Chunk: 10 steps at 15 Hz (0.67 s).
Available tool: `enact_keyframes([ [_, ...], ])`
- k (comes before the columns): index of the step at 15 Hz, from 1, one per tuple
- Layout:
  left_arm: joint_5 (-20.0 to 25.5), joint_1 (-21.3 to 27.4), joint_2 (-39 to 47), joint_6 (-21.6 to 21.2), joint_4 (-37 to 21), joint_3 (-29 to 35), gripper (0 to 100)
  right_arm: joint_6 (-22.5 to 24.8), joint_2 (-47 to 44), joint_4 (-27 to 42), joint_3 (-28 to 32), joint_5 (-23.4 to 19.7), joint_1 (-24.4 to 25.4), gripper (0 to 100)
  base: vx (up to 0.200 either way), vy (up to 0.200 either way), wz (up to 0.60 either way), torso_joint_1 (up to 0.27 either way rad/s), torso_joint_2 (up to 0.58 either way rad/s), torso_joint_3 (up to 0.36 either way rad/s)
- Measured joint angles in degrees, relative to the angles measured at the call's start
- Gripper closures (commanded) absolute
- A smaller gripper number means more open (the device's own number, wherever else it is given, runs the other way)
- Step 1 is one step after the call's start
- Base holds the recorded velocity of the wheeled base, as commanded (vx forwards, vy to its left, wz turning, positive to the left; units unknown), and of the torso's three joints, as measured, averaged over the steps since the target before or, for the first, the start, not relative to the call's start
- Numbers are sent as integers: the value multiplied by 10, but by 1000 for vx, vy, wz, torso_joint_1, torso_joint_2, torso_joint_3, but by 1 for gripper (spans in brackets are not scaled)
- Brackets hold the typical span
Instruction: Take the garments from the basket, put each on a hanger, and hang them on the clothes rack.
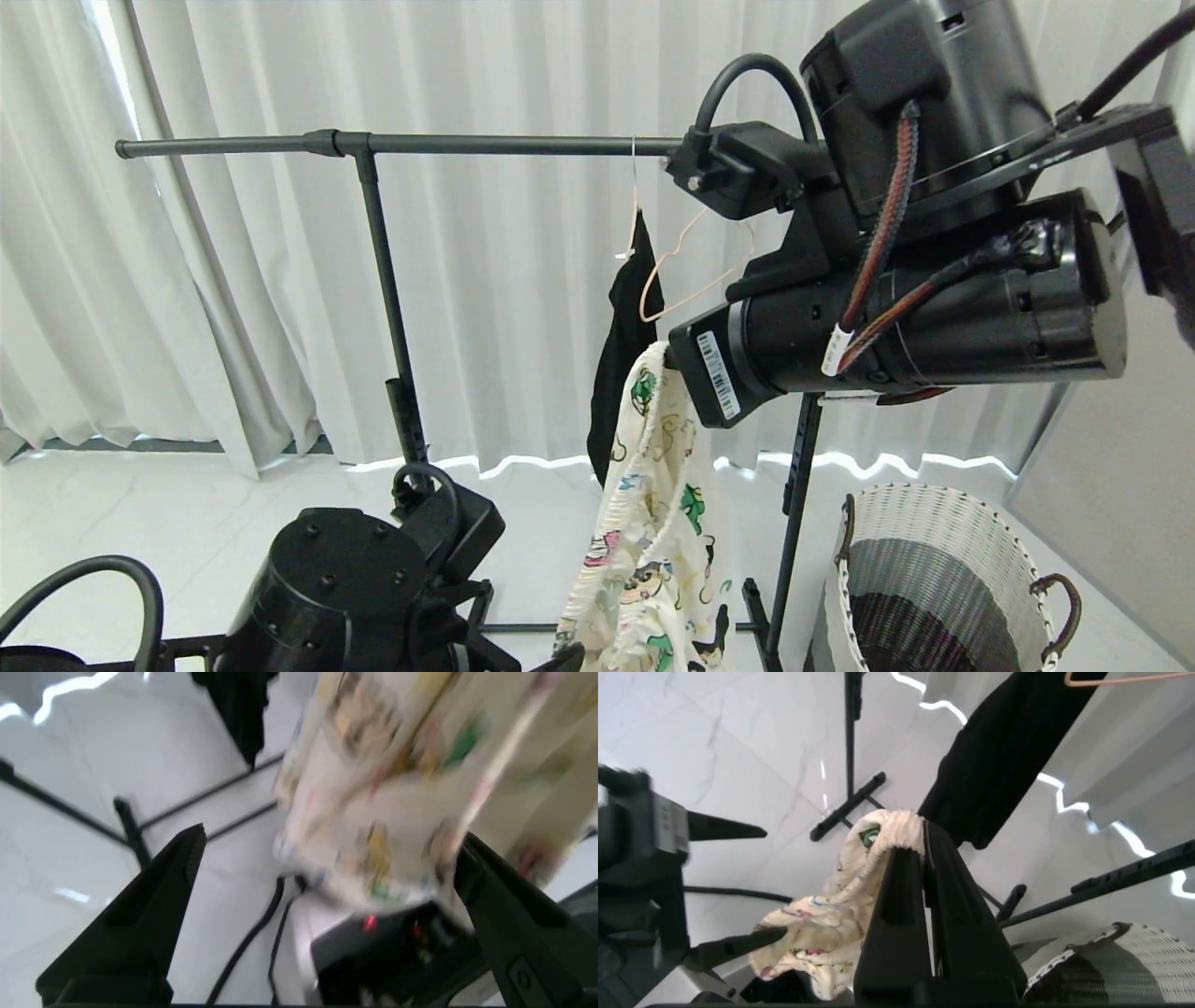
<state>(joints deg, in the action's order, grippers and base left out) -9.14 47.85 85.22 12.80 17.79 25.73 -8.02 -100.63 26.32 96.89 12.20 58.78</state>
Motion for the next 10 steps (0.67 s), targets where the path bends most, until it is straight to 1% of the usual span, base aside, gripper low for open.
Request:
enact_keyframes([
  [6, -1, -1, 2, 0, 2, -26, 0, 0, 19, 5, -2, -2, 0, 100, 0, 0, 0, 0, 0, 0],
  [7, 0, -1, 2, 0, 2, -27, 100, 0, 22, 11, -2, -3, 0, 100, 0, 0, 0, 0, 0, 0],
  [10, -6, -3, -1, 0, 2, -27, 100, 0, 33, 21, -3, -12, 0, 100, 0, 0, 0, 0, 0, 0],
])
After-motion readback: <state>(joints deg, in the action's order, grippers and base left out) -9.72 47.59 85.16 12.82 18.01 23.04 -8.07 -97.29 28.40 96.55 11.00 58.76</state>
